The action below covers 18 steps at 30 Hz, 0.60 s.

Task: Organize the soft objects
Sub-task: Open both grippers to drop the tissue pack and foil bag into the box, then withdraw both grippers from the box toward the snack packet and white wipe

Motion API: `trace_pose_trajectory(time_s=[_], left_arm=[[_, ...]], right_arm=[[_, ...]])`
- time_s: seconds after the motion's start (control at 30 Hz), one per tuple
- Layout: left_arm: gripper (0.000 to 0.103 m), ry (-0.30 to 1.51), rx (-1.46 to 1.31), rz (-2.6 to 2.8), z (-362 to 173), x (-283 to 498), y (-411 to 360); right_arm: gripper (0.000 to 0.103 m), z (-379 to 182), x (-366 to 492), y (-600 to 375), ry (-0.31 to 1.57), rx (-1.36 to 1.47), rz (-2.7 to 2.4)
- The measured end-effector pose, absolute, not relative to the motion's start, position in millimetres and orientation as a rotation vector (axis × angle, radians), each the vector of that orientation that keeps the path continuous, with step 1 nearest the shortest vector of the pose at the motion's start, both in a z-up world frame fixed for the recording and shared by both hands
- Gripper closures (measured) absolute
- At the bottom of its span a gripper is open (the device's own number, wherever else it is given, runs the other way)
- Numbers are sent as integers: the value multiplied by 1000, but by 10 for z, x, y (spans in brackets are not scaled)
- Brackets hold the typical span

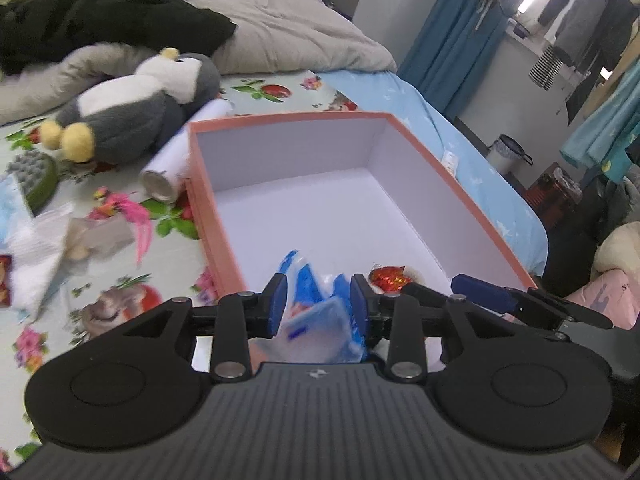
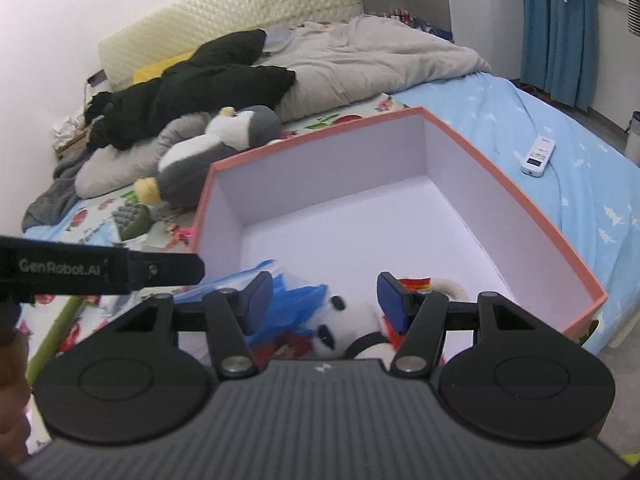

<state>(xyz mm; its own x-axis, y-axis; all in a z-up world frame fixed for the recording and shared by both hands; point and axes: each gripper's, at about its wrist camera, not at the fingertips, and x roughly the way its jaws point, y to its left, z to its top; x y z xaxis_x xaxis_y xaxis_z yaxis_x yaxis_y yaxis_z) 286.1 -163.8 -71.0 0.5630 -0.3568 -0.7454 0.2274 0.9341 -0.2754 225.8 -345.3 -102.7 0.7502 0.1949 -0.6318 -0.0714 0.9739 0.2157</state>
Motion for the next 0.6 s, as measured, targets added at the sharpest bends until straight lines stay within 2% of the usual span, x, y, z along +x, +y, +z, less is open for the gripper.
trace_pose_trajectory(time_s=[0.6], left_arm=[[63, 848, -280, 122, -272, 1759, -66]], right_arm=[[43, -858, 2186, -2949, 686, 139, 356]])
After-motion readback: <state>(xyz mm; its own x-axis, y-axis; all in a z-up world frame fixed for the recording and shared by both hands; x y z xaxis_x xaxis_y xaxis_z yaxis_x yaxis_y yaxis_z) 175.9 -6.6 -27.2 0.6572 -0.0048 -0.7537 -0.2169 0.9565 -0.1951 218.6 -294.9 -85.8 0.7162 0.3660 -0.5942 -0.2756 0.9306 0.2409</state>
